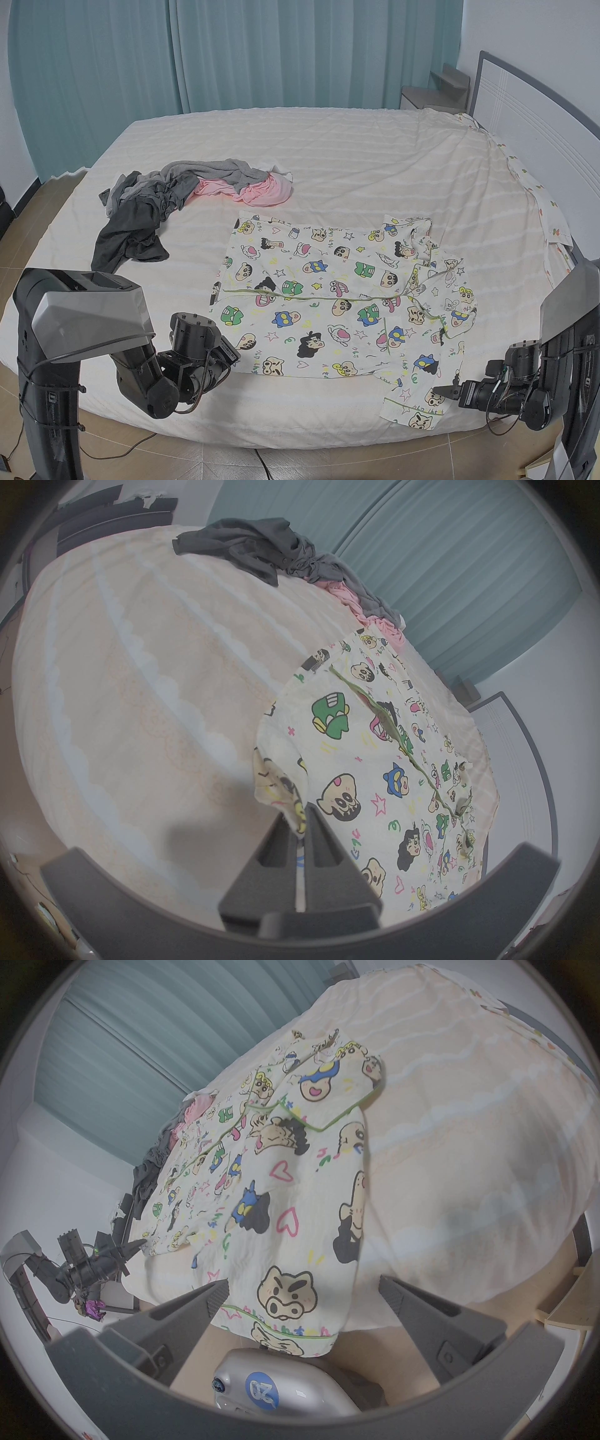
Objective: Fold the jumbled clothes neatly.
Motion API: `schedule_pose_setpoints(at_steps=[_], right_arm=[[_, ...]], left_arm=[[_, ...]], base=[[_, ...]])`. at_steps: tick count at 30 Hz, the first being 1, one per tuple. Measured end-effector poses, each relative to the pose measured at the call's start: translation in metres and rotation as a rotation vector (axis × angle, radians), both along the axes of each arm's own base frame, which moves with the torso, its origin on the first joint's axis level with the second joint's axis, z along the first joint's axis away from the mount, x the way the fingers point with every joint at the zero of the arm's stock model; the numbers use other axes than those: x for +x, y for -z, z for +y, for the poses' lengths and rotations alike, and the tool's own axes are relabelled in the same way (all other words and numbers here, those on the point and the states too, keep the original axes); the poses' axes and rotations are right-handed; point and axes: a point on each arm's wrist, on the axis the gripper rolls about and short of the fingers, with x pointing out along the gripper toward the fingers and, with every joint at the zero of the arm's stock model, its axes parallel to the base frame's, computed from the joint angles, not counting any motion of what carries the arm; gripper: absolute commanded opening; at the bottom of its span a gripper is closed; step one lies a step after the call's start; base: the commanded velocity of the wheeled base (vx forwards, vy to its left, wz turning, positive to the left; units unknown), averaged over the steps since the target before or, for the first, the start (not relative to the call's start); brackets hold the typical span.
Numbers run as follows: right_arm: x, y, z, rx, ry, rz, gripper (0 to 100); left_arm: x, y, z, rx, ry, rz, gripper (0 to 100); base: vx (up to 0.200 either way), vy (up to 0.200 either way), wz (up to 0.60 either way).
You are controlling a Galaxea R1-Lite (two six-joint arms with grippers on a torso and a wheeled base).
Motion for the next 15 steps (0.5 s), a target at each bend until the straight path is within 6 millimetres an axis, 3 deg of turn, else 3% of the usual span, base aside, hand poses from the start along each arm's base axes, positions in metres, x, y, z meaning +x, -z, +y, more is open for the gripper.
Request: schedule_pose_setpoints(at_steps=[15], right_arm=[[-0.004, 0.006, 0.021, 0.004, -0.090, 0.025, 100]], left_arm=[[0.001, -0.013, 0.006, 0.007, -0.048, -0.043, 0]], base=[[0.000, 0.000, 0.00]])
